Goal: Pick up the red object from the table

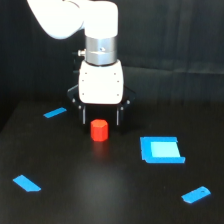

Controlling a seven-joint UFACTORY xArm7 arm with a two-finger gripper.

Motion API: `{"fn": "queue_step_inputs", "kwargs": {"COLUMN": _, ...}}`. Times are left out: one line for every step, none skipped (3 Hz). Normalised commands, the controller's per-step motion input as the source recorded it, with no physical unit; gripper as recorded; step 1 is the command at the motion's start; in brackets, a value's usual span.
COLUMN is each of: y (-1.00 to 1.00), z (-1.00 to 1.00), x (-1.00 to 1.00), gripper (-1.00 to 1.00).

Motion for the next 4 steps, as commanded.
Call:
{"fn": "queue_step_inputs", "kwargs": {"y": -0.53, "z": 0.05, "x": -0.05, "gripper": 0.95}}
{"fn": "queue_step_inputs", "kwargs": {"y": -0.03, "z": -0.12, "x": -0.1, "gripper": -0.61}}
{"fn": "queue_step_inputs", "kwargs": {"y": 0.09, "z": -0.08, "x": 0.05, "gripper": -1.0}}
{"fn": "queue_step_inputs", "kwargs": {"y": 0.04, "z": 0.06, "x": 0.14, "gripper": -0.99}}
